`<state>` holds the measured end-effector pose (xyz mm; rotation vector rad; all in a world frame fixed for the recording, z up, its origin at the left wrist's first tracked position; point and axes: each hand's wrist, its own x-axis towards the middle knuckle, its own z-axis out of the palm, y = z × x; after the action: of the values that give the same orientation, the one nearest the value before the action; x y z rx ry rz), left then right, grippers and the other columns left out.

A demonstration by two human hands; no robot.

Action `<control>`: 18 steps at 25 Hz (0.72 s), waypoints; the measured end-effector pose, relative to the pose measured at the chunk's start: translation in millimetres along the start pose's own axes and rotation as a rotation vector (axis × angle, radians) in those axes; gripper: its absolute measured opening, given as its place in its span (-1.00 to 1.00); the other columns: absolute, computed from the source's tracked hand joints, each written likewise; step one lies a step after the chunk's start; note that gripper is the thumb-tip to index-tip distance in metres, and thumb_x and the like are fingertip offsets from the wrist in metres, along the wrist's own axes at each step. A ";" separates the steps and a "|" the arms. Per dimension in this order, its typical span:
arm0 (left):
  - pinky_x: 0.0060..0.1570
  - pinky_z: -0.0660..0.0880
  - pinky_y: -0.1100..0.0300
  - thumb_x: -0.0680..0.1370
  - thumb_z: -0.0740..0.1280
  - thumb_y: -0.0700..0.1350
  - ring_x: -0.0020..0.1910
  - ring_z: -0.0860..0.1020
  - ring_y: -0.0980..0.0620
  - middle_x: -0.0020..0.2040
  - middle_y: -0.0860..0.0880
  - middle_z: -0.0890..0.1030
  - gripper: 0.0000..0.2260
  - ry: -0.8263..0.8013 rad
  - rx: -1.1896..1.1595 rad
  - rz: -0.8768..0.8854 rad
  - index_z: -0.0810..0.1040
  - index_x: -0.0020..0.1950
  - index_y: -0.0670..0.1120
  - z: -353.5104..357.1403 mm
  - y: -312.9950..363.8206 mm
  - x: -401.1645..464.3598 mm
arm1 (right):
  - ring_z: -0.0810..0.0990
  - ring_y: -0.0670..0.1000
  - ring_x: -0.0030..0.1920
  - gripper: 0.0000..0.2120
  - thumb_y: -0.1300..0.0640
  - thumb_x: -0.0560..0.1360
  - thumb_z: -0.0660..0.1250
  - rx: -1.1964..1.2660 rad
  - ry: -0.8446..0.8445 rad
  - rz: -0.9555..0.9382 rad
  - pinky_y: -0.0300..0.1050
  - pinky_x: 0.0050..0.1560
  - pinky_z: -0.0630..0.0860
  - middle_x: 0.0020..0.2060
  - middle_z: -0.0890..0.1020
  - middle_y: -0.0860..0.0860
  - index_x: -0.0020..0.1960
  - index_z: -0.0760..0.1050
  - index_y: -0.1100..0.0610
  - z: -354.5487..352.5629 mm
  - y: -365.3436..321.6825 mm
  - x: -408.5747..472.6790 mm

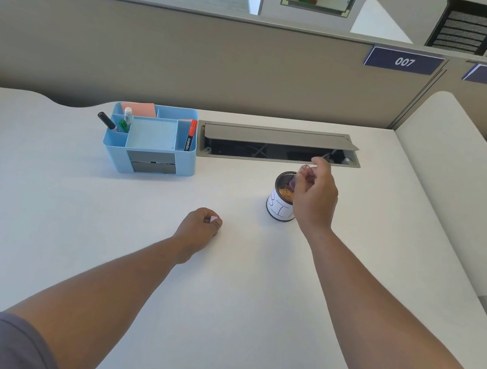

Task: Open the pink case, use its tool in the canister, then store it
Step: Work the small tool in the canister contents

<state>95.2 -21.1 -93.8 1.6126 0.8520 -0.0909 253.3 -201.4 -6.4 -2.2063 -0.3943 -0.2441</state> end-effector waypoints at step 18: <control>-0.13 0.45 0.13 0.62 0.31 -0.04 -0.19 0.52 -0.01 -0.14 -0.02 0.61 -0.88 -0.004 -0.021 -0.012 0.58 0.06 -0.05 -0.8 -2.5 2.5 | 0.60 0.02 -0.14 -0.88 -0.03 0.54 0.34 -0.061 -0.029 -0.080 -0.06 -0.10 0.53 -0.23 0.69 -0.08 -0.08 0.41 -0.07 -1.1 3.7 8.4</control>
<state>95.3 -19.3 -96.9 1.5871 0.8571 -0.0930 262.4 -202.7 -5.8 -2.2581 -0.4975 -0.2710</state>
